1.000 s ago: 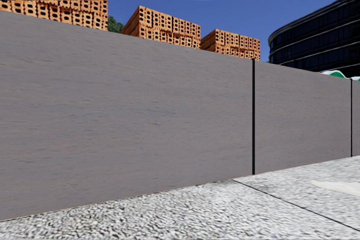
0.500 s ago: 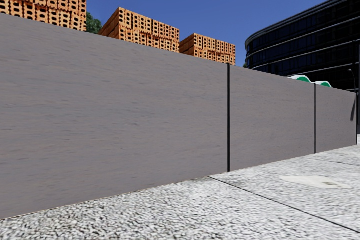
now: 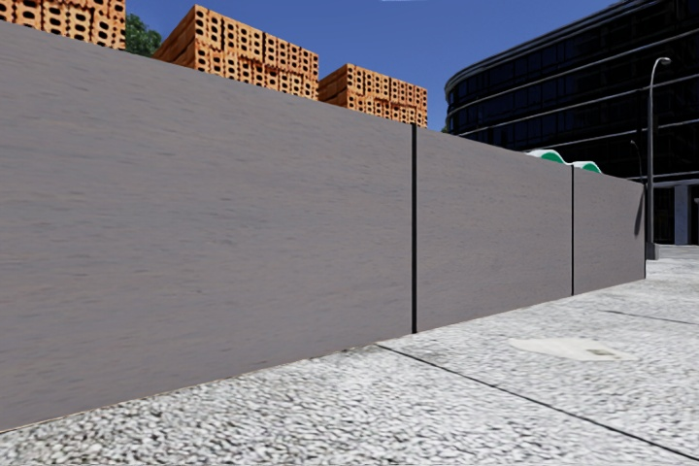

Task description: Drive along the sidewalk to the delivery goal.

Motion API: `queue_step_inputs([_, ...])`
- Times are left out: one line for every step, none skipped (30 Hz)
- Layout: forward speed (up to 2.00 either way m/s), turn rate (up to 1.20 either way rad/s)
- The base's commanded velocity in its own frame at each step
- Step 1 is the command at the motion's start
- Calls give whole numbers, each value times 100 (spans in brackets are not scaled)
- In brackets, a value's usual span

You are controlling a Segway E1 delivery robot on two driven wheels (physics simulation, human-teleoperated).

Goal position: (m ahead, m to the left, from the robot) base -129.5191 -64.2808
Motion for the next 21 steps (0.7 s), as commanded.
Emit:
queue_step_inputs([100,-70])
queue_step_inputs([104,-70])
queue_step_inputs([106,-70])
queue_step_inputs([106,-70])
queue_step_inputs([107,-70])
queue_step_inputs([107,-70])
queue_step_inputs([107,-70])
queue_step_inputs([107,-70])
queue_step_inputs([110,-70])
queue_step_inputs([119,-70])
queue_step_inputs([119,-70])
queue_step_inputs([190,-70])
queue_step_inputs([200,-70])
queue_step_inputs([200,-70])
queue_step_inputs([200,-70])
queue_step_inputs([200,-70])
queue_step_inputs([200,-70])
queue_step_inputs([200,-70])
queue_step_inputs([200,-70])
queue_step_inputs([200,-70])
queue_step_inputs([200,-70])
